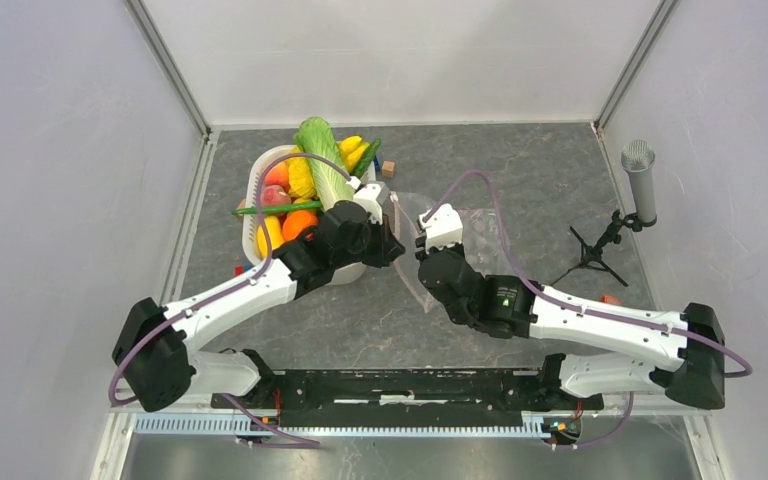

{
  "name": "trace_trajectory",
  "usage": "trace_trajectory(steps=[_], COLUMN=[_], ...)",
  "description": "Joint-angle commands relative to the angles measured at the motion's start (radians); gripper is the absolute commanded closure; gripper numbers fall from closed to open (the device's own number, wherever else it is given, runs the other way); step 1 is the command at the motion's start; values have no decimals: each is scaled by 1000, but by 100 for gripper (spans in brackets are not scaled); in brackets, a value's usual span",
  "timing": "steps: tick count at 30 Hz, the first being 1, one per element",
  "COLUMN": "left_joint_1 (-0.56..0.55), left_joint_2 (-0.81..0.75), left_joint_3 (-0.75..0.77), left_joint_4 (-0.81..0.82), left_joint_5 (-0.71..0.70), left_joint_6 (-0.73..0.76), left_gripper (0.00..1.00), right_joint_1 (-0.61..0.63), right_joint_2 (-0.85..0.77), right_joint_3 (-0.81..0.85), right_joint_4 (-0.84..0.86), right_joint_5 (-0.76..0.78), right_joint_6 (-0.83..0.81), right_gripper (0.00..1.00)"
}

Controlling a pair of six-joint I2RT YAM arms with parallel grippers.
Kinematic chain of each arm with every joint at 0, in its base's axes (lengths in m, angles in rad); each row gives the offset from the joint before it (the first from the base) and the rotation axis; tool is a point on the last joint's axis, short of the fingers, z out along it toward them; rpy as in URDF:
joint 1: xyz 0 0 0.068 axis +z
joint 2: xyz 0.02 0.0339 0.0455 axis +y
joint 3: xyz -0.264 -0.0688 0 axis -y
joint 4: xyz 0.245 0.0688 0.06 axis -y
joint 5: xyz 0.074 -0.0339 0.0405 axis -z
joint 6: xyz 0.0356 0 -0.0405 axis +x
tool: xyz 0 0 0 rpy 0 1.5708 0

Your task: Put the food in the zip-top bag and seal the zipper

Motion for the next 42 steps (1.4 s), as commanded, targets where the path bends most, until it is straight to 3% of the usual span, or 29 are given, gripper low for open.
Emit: trace_trajectory(steps=[1, 7, 9, 17, 20, 26, 34, 39, 42], left_joint_1=[-3, -5, -5, -5, -4, -5, -5, -5, -2], left_joint_2=[-52, -65, -66, -68, -82, -98, -104, -122, -118], left_joint_3=[40, 49, 50, 57, 55, 50, 63, 71, 80], left_joint_4=[-16, -14, -19, -23, -26, -40, -45, -72, -131], left_joint_5=[37, 66, 65, 85, 83, 78, 105, 71, -3], left_joint_6=[22, 14, 16, 16, 17, 24, 11, 14, 47], left_gripper=[98, 98, 98, 98, 98, 98, 98, 98, 98], right_joint_1=[-1, -22, -22, -23, -23, -30, -26, -19, -14], right_joint_2=[-23, 34, 22, 42, 60, 47, 115, 147, 120], right_joint_3=[23, 71, 49, 28, 26, -5, 52, 112, 118], right_joint_4=[81, 63, 119, 190, 147, 161, 118, 28, 6], right_joint_5=[-43, -96, -152, -206, -128, -69, -30, 101, 157], right_joint_6=[-54, -53, -53, -8, 21, 10, 8, 0, -21], right_gripper=[65, 61, 52, 47, 51, 70, 65, 96, 100])
